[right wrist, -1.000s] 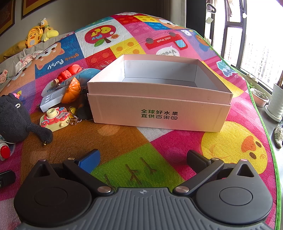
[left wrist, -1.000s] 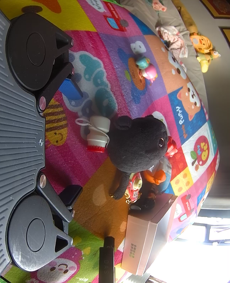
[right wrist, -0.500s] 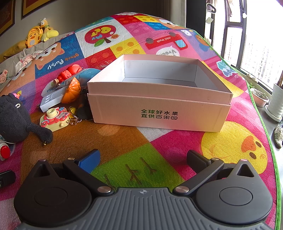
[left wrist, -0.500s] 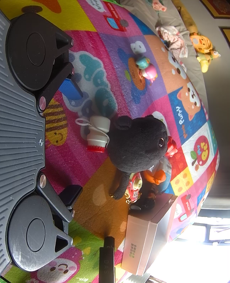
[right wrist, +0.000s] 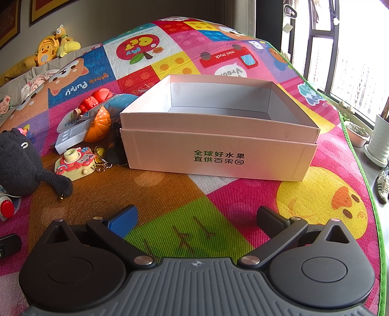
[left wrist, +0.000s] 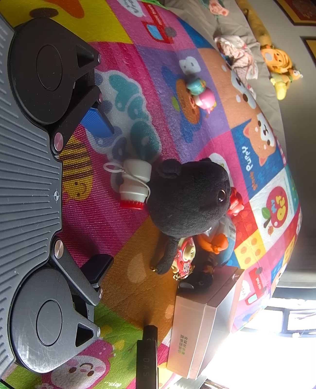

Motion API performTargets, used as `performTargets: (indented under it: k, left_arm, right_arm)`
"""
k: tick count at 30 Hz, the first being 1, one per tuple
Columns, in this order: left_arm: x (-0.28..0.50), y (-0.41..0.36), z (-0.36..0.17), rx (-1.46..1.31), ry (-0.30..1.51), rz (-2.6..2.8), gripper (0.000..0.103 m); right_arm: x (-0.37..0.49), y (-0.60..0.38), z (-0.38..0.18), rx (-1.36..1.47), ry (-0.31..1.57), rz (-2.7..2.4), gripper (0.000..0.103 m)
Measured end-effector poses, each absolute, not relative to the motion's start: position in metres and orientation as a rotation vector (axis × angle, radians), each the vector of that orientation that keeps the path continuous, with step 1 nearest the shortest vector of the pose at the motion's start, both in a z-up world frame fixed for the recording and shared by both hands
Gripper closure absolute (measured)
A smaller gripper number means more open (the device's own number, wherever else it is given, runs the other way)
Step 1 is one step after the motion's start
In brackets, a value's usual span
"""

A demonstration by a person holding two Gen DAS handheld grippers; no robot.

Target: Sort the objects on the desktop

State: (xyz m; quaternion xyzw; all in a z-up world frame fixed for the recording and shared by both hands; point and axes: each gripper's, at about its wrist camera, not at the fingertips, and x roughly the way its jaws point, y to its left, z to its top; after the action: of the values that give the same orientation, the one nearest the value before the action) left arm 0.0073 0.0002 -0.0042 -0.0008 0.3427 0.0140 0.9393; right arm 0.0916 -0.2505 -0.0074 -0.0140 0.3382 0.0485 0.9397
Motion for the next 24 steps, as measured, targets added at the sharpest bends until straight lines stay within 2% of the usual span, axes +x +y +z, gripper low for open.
performTargets:
  k: [24]
  left_arm:
    - [0.0080,-0.0009,-0.0042,0.001,0.706,0.025,0.000]
  right_arm:
    - [0.0888,-0.2509,-0.0050,-0.025,0.725,0.117,0.000]
